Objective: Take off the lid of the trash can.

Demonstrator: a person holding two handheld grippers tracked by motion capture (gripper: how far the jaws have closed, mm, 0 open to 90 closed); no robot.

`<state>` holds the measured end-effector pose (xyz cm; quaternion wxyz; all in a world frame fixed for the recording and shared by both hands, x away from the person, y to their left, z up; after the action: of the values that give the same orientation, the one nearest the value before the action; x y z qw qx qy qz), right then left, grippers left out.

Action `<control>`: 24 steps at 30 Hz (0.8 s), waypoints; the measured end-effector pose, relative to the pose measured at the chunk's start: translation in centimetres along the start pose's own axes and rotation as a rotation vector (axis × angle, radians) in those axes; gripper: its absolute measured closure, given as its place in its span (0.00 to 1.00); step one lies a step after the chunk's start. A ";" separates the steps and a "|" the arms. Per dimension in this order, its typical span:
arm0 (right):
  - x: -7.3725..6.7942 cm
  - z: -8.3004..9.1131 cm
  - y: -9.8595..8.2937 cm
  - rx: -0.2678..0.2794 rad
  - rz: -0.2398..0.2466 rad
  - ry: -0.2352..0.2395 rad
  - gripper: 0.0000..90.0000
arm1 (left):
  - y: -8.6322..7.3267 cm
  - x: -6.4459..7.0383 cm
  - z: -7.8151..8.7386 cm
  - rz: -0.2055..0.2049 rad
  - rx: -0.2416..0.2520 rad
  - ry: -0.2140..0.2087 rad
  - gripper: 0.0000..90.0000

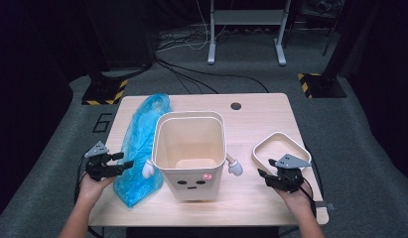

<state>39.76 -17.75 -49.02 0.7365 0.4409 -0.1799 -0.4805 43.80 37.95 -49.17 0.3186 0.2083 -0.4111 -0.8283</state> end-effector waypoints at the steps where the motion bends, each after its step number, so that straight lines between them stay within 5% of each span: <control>1: 0.0 0.0 0.0 0.000 0.002 0.000 0.47 | 0.0 -0.1 -0.1 0.012 -0.007 -0.004 0.40; 3: -0.1 0.0 0.1 0.001 0.004 0.001 0.47 | 0.0 -0.3 -0.4 0.031 -0.018 -0.016 0.41; 10: -0.1 0.0 0.1 0.001 0.000 0.006 0.47 | 0.8 -1.1 -2.1 -0.021 -0.069 0.012 0.41; 24: 0.2 -0.1 -0.1 -0.003 -0.008 0.006 0.47 | -0.6 -1.2 -5.9 -0.008 -0.176 -0.054 0.43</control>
<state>39.85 -17.90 -49.21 0.7358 0.4417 -0.1754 -0.4824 48.04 35.80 -52.95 0.3211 0.1590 -0.3442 -0.8678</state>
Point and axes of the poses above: each handheld gripper's, and its own axes: z roughly backward along the jaws, y roughly out of its top, x roughly to its right, the point moved 4 cm from there along -z, roughly forward along the jaws, and after that the axes turned 15 degrees about -z, right-handed, at the moved point
